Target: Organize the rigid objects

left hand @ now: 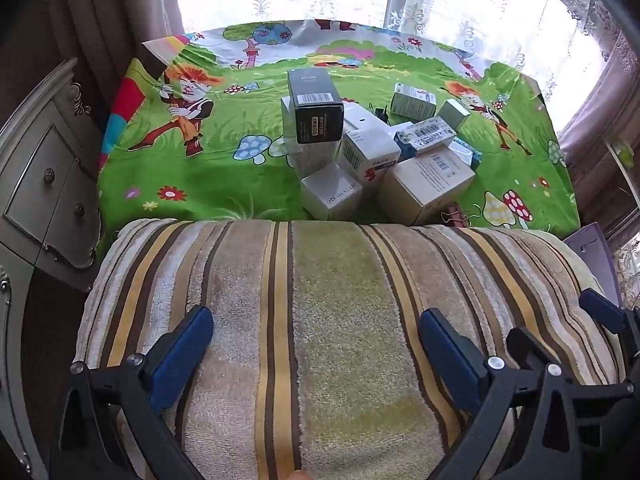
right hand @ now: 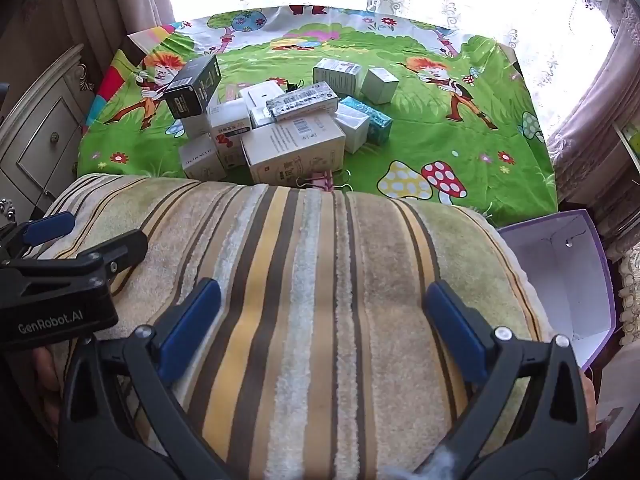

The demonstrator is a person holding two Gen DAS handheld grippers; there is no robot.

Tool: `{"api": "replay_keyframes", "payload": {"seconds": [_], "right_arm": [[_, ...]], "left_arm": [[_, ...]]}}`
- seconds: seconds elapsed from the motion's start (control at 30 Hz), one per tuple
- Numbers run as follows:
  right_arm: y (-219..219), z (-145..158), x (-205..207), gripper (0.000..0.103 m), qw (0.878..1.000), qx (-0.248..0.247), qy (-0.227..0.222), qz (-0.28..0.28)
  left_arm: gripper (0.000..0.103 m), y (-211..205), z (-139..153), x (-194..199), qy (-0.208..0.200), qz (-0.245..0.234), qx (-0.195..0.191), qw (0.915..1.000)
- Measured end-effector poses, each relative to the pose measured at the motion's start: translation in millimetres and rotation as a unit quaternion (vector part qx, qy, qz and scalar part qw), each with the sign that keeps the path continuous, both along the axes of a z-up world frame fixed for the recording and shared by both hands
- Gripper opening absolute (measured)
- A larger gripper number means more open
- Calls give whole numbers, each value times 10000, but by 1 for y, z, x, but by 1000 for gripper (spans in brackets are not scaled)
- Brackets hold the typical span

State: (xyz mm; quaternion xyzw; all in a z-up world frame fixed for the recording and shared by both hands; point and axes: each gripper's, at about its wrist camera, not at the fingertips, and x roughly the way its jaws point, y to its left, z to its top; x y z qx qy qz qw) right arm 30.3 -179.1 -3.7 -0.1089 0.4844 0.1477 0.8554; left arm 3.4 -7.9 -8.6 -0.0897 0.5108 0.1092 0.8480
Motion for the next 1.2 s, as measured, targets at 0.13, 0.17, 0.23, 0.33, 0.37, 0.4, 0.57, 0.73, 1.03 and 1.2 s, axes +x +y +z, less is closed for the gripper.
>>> {"api": "replay_keyframes", "payload": {"seconds": [0.13,0.17,0.23,0.33,0.37,0.4,0.57,0.73,1.03,1.2], "right_arm": [[0,0,0,103,10000,-3,-3,4],[0,0,0,103,10000,-4,-1,4],[0,0,0,103,10000,-8,-6,6],[0,0,0,103,10000,-18,-17,14],[0,0,0,103,10000,-20,-20,14],[0,0,0,103,10000,-18,-17,11],[1,0,-1,103,10000,-16,-25,9],[1,1,-1,103,10000,-5,-26,1],[1,1,-2,103,10000,3,-31,-6],[0,1,-2,103,9999,64,-84,-22]], "left_arm": [[103,-1,2,1,-14,30,34,10000],[103,-1,2,2,-10,39,56,10000],[103,-2,3,3,2,80,106,9999],[103,-2,3,3,-16,87,127,9999],[103,-2,3,2,-22,89,115,9999],[103,-2,3,2,-22,89,107,9999],[103,0,3,2,-28,77,48,10000],[103,1,3,2,-37,68,16,10000],[103,3,3,0,-50,32,-87,9999],[103,5,4,-5,-189,-132,-306,9993]]}}
